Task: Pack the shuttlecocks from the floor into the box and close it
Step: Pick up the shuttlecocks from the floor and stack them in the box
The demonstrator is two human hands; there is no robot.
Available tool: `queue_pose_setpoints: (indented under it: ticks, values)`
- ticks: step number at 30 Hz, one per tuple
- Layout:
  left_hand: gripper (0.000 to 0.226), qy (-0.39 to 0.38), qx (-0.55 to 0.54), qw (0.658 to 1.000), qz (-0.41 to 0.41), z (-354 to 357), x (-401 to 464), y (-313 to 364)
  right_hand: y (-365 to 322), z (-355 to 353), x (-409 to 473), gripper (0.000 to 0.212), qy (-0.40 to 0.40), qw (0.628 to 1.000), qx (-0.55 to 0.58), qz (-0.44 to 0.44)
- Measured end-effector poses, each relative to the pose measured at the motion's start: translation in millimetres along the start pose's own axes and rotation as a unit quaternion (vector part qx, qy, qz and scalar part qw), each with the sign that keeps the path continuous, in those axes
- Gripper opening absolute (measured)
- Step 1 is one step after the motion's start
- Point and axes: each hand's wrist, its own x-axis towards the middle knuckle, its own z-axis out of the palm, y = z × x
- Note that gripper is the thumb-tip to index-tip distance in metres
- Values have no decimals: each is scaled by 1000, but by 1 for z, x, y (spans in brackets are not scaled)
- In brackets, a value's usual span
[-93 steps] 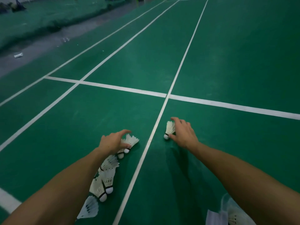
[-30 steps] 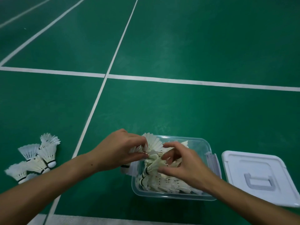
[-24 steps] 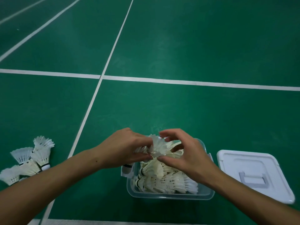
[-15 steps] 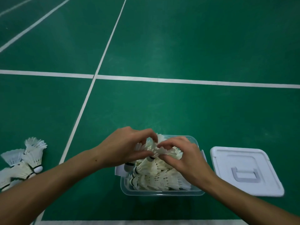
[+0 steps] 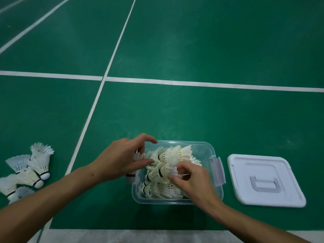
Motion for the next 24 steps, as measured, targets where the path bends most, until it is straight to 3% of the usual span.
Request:
queue_pose_setpoints:
  ticks: [17,22,24]
  values:
    - [70,-3,-90,995,52,7,8,11,-8,-33,1,44,-124,991,-26,28]
    - [73,11,-67,993,97,2,23,24,-23,-72,3,43,-42,994,-92,-39]
    - [74,12,-53,991,118,1,34,31,-35,-75,9,45,-52,991,-77,-94]
